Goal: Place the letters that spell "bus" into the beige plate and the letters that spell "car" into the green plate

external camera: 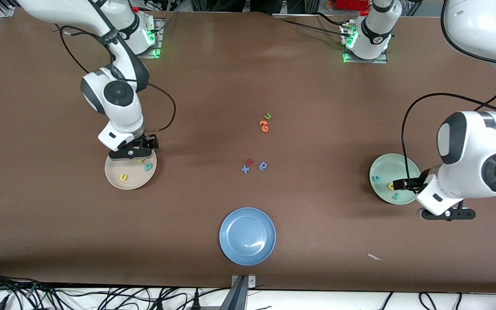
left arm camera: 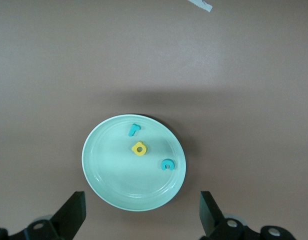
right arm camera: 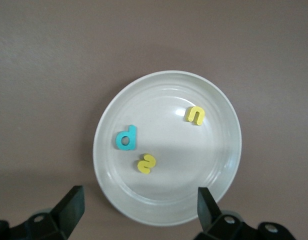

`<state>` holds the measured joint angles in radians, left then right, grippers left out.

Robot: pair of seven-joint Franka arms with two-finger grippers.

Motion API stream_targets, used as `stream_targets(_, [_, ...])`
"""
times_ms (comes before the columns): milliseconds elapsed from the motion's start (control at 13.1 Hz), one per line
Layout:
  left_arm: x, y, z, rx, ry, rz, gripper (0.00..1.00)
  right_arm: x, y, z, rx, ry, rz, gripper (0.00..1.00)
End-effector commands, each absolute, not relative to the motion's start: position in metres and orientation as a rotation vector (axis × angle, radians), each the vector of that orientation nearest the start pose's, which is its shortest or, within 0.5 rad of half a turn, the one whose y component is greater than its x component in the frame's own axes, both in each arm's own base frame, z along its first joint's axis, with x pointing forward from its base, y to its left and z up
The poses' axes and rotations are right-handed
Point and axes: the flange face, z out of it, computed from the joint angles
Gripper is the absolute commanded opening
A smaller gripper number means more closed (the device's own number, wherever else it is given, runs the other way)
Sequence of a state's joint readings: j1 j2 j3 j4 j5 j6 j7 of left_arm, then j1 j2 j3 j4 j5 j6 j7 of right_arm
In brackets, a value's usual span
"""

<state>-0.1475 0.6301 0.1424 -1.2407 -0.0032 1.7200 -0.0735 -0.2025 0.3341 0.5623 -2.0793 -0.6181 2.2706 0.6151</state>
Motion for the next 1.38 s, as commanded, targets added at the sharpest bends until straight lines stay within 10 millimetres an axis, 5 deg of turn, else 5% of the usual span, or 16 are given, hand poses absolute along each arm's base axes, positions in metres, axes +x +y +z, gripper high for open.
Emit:
stream_targets(0, [0.713,-0.030,0.397,-3.058,-0.106,0.228,1.00,0.569,0.192,0.341,-3.349,-0.207,-0.003,1.00])
stream_targets(76, [0.712,-0.025,0.414,-3.070,-0.119,0.201,1.00,0.578,0.191,0.364,-3.307,-0.207,0.057,1.00])
stream_targets(229, [0.697,-0.005,0.477,-3.092,-0.146,0.080,1.00,0.596,0.172,0.412,-3.278,-0.231,0.159,1.00])
stream_targets(459, [0.652,0.002,0.533,-3.120,-0.156,0.019,1.00,0.601,0.120,0.471,-3.182,-0.250,0.252,1.00])
stream_targets(535, [0.634,0.002,0.565,-3.134,-0.171,-0.048,1.00,0.598,0.102,0.483,-3.155,-0.263,0.282,1.00])
stream_targets(841, [0.601,0.004,0.585,-3.155,-0.269,-0.062,1.00,0.586,0.023,0.533,-3.067,-0.245,0.275,1.00])
stream_targets(994, [0.594,-0.016,0.593,-3.168,-0.212,-0.077,1.00,0.576,0.001,0.548,-3.005,-0.154,0.272,1.00])
stream_targets(1300, [0.584,-0.024,0.595,-3.174,-0.227,-0.062,1.00,0.565,0.003,0.554,-2.914,-0.035,0.339,1.00])
